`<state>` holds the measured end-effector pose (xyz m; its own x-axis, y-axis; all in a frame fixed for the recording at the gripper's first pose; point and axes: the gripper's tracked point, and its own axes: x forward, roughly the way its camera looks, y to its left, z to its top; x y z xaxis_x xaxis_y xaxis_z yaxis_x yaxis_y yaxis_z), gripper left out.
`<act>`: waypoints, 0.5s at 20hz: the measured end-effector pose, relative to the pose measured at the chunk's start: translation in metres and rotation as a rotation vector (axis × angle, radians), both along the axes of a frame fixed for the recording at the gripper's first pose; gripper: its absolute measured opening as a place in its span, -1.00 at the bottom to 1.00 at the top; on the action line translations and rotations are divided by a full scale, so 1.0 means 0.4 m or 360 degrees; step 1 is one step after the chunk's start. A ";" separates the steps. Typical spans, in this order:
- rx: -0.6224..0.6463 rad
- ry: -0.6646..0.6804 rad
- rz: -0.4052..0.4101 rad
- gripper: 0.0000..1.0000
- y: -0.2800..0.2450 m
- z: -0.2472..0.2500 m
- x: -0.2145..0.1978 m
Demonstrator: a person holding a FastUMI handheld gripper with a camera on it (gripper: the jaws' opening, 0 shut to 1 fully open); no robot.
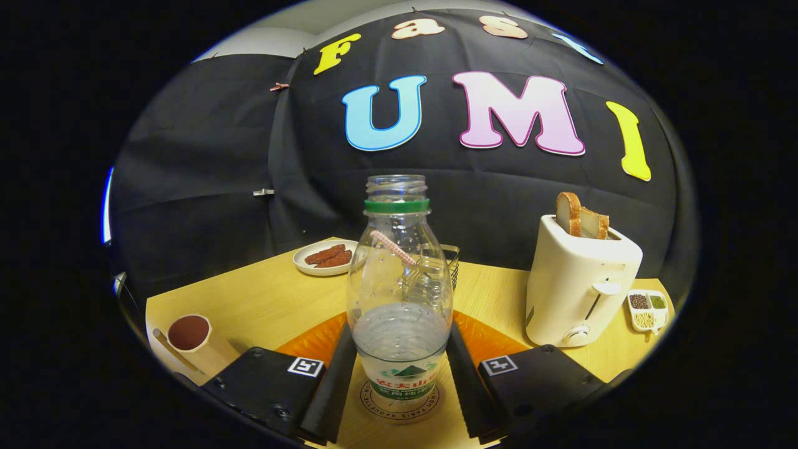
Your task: Take the bottle from table, then pour the juice into the cup, finally place the bottle on the coaster
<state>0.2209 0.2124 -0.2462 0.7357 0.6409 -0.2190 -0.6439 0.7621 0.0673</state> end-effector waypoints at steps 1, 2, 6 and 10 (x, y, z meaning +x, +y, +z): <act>-0.0008 -0.0008 0.0006 0.52 0.001 0.000 0.000; -0.0024 -0.0017 0.0003 0.55 -0.001 0.000 0.002; -0.0051 -0.0023 0.0013 0.77 0.004 0.000 -0.013; -0.0094 -0.0043 -0.0001 0.99 -0.010 0.014 -0.031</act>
